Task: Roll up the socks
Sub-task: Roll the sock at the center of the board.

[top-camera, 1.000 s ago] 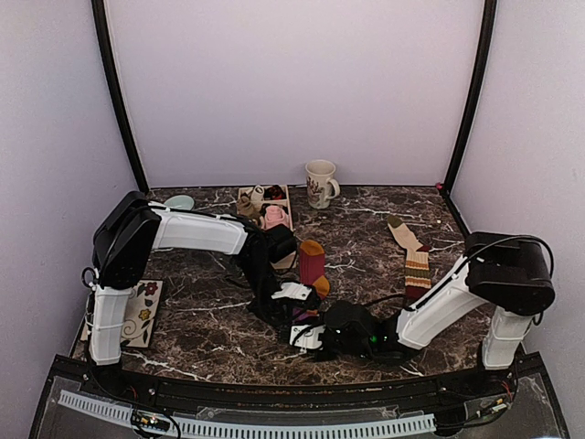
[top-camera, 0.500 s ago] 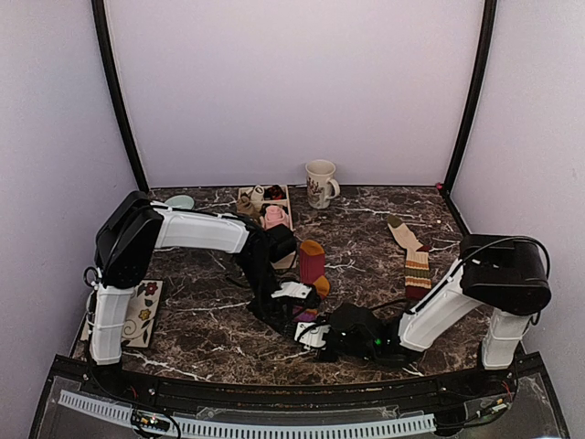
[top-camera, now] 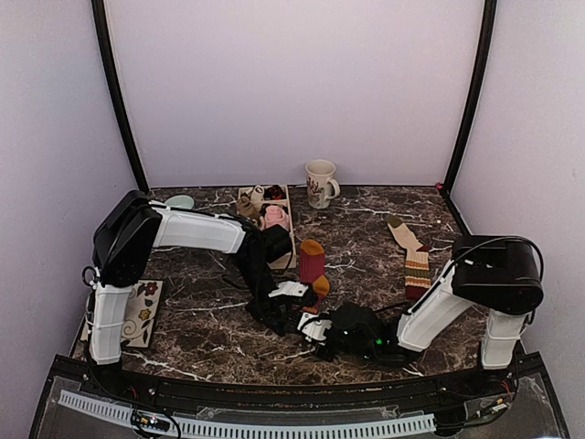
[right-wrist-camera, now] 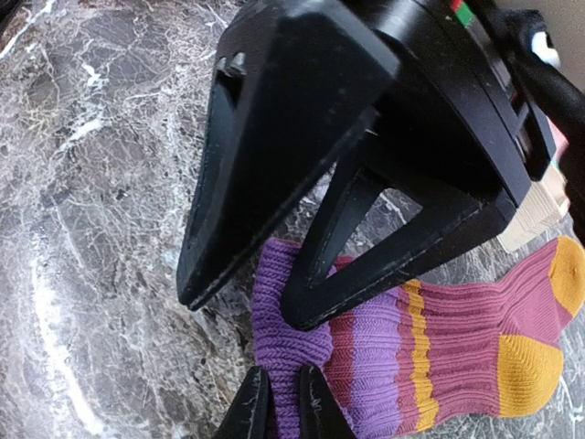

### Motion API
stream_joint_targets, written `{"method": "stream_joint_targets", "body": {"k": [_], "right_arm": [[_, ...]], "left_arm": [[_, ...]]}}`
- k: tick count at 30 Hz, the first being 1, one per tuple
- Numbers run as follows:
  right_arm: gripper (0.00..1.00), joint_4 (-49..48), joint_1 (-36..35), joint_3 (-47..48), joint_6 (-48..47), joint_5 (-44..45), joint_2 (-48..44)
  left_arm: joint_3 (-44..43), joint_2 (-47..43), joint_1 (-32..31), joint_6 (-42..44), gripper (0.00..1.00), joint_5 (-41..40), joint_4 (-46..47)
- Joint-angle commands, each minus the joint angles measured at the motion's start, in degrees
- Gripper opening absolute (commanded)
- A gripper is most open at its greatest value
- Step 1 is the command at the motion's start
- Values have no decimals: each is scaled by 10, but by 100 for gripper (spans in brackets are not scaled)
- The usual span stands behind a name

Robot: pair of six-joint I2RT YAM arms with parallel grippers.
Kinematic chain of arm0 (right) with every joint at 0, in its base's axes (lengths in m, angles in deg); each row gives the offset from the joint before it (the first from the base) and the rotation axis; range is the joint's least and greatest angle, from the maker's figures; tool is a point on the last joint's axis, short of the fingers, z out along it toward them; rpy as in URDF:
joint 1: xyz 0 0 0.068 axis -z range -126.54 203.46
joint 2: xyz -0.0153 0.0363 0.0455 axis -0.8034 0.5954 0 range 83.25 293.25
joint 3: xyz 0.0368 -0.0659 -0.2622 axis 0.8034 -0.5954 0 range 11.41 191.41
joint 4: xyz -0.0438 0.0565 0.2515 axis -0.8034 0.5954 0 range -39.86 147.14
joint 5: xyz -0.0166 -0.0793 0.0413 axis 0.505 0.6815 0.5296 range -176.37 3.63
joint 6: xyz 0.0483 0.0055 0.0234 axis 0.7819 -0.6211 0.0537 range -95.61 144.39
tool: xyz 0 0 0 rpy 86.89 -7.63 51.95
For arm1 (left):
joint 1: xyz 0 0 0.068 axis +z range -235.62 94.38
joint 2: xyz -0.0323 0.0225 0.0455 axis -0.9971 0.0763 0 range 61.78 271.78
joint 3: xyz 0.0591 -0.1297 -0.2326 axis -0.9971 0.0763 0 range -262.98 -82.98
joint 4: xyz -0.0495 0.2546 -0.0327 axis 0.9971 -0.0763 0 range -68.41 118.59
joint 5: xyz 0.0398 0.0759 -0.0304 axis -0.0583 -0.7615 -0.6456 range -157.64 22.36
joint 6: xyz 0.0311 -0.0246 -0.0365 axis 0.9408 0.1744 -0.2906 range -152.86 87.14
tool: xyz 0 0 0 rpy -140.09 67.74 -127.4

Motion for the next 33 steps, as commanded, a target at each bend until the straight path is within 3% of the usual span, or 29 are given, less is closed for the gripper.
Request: {"method": "stream_joint_targets", "body": {"k": [1,4,6,12,18,22,28,33], "right_arm": [[6,99,6,-34,57,-37,15],[2,161,10,-13,99,-38,14],[0,189,12,0,120,-44,17],[0,207,19,12,180,-97,7],[0,273,45,41,287,-220,23],[0,277,64,36,346,-300,29],[0,208,95,-13,428,-367,24],[0,209,103,-9,468,-397,56]], "left_arm": [[35,13,12,-19,49,-53,-28],[36,-13,33,-46,87,-43,-11],[40,-43,58,-62,95,-26,-1],[127,-146,79,-46,96,-108,40],[188,-198,76,-87,90,-95,100],[217,-219,46,-81,87,-109,134],[175,-212,-29,-86,83,-124,96],[212,-220,-38,-79,79,-139,162]]}}
